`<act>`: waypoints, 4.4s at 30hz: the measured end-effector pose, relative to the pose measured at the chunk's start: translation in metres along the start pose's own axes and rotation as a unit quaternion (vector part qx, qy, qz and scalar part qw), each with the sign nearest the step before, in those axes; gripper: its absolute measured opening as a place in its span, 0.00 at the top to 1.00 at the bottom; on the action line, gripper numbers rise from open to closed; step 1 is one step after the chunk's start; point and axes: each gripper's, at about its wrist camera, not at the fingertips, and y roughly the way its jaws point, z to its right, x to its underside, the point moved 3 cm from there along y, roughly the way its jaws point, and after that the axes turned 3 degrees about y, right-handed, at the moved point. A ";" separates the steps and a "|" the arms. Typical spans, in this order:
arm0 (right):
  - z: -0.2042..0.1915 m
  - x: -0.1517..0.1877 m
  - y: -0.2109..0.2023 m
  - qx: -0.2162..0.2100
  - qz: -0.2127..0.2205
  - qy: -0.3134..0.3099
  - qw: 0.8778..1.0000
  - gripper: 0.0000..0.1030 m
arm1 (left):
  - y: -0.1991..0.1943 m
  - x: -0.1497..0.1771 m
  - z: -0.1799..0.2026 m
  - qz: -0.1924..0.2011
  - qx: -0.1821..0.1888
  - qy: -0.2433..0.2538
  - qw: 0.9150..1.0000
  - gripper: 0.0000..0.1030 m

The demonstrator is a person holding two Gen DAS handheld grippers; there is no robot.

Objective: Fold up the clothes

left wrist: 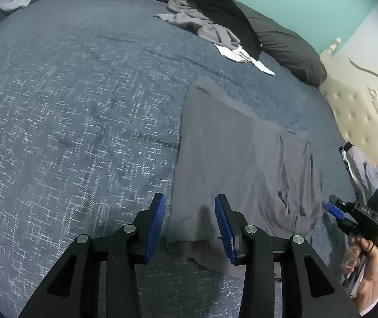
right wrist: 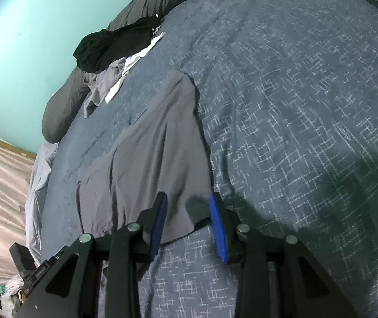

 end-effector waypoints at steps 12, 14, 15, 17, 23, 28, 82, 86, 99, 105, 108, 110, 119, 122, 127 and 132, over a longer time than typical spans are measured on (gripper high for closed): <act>0.006 0.004 0.011 0.007 -0.003 0.007 1.000 0.68 | 0.020 0.013 0.017 -0.020 -0.015 0.039 0.999 0.54; 0.006 0.004 0.012 0.007 -0.004 0.004 1.000 0.68 | 0.024 0.015 0.015 -0.021 -0.020 0.040 0.999 0.54; 0.006 0.005 0.012 0.007 -0.004 0.002 1.000 0.68 | 0.025 0.015 0.013 -0.023 -0.020 0.037 0.999 0.54; 0.007 0.005 0.014 0.005 -0.007 0.003 1.000 0.68 | 0.024 0.016 0.011 -0.020 -0.023 0.038 0.999 0.54; 0.006 0.003 0.014 0.001 -0.002 0.000 1.000 0.77 | 0.018 0.016 0.004 -0.017 -0.023 0.043 0.999 0.69; 0.008 0.002 0.016 -0.004 0.001 0.004 1.000 0.87 | 0.013 0.016 -0.002 -0.016 -0.023 0.048 0.998 0.89; 0.076 -0.024 -0.023 -0.028 0.066 0.113 0.991 0.95 | 0.004 0.006 -0.046 0.006 0.003 -0.084 0.996 0.98; 0.077 -0.023 -0.027 -0.024 0.069 0.118 0.990 0.94 | 0.003 0.004 -0.045 0.010 0.001 -0.086 0.996 0.98; 0.067 -0.026 -0.039 0.008 0.079 0.093 0.993 0.68 | -0.001 0.005 -0.043 0.017 -0.009 -0.093 0.995 0.96; 0.059 -0.022 -0.028 0.002 0.059 0.078 0.995 0.68 | -0.010 0.001 -0.046 0.031 -0.020 -0.097 0.995 0.86; 0.060 -0.020 -0.025 0.005 0.057 0.077 0.995 0.85 | -0.007 0.000 -0.046 0.028 -0.015 -0.099 0.995 0.84; 0.062 -0.019 -0.023 0.003 0.056 0.081 0.995 0.91 | -0.004 0.001 -0.046 0.024 -0.012 -0.099 0.995 0.84; 0.073 -0.023 -0.033 -0.013 0.077 0.111 0.991 0.98 | 0.004 0.005 -0.042 0.011 0.000 -0.087 0.996 0.98; 0.075 -0.025 -0.036 -0.015 0.081 0.115 0.990 0.99 | 0.001 0.005 -0.044 0.014 -0.005 -0.088 0.996 0.98; 0.081 -0.027 -0.037 -0.012 0.085 0.123 0.989 0.99 | 0.000 0.006 -0.045 0.013 -0.016 -0.082 0.996 0.98; 0.081 -0.027 -0.035 -0.006 0.086 0.124 0.989 0.99 | 0.000 0.006 -0.046 0.010 -0.024 -0.075 0.997 0.98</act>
